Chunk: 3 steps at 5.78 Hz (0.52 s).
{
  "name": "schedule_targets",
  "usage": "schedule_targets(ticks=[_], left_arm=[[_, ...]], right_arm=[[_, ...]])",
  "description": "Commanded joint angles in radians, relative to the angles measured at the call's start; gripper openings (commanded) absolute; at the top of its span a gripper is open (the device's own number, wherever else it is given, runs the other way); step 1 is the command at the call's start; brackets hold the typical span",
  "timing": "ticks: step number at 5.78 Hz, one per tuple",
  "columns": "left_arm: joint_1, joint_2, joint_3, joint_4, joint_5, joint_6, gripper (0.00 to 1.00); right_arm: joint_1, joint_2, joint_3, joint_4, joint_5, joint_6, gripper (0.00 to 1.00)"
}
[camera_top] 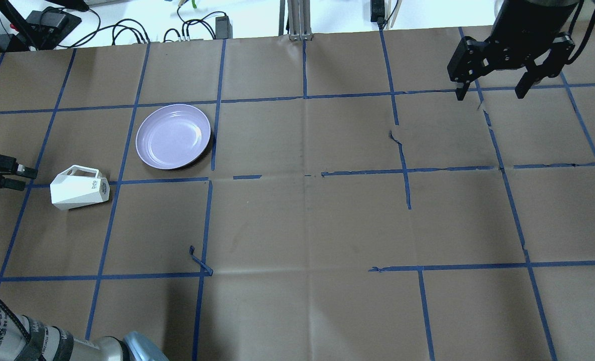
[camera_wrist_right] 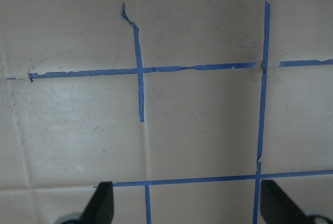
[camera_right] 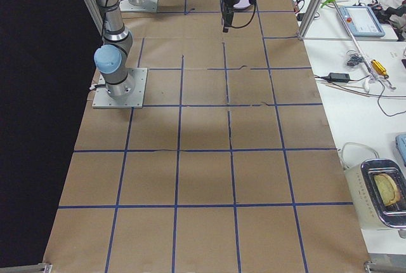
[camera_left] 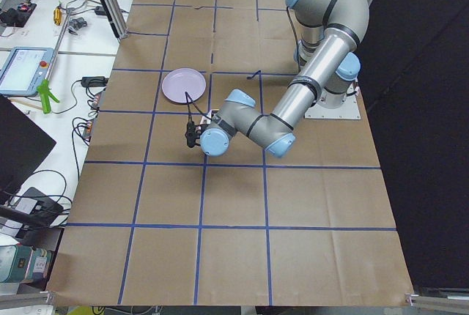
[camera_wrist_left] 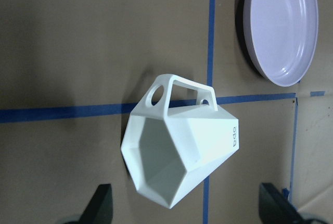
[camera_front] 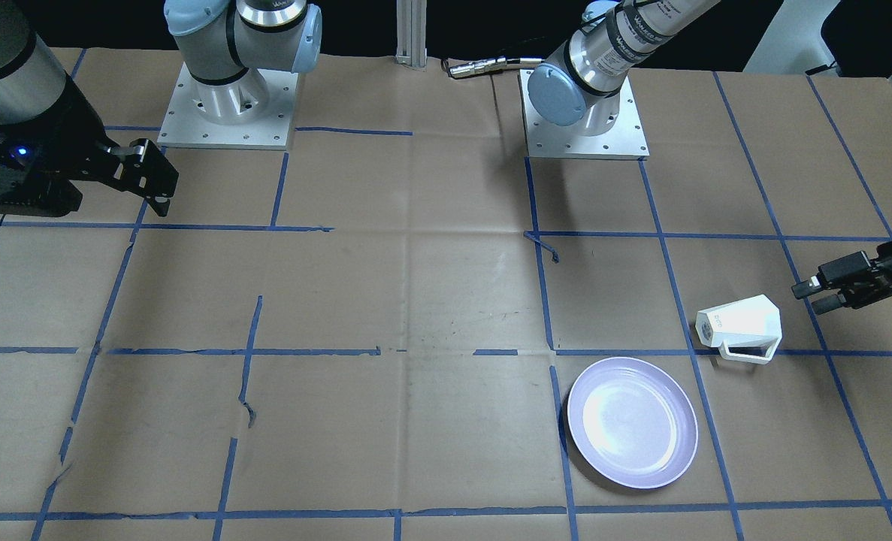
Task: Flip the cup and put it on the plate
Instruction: 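Lower the left gripper beside the mug and close on its rim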
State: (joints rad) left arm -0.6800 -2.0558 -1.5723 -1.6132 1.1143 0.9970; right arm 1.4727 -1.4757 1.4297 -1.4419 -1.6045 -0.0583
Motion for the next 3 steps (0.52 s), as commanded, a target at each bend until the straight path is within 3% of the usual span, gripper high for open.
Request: schedule_targets(ticks=[1, 2, 3], left_arm=[[-0.004, -0.018, -0.058, -0.02, -0.072, 0.044, 0.97], [-0.009, -0.018, -0.081, -0.019, -0.077, 0.042, 0.97], [-0.009, -0.018, -0.087, -0.019, -0.074, 0.045, 0.7]], right_arm=[[0.0, 0.0, 0.0, 0.0, 0.0, 0.0, 1.0], [0.0, 0.0, 0.0, 0.0, 0.0, 0.0, 1.0], [0.0, 0.0, 0.0, 0.0, 0.0, 0.0, 1.0]])
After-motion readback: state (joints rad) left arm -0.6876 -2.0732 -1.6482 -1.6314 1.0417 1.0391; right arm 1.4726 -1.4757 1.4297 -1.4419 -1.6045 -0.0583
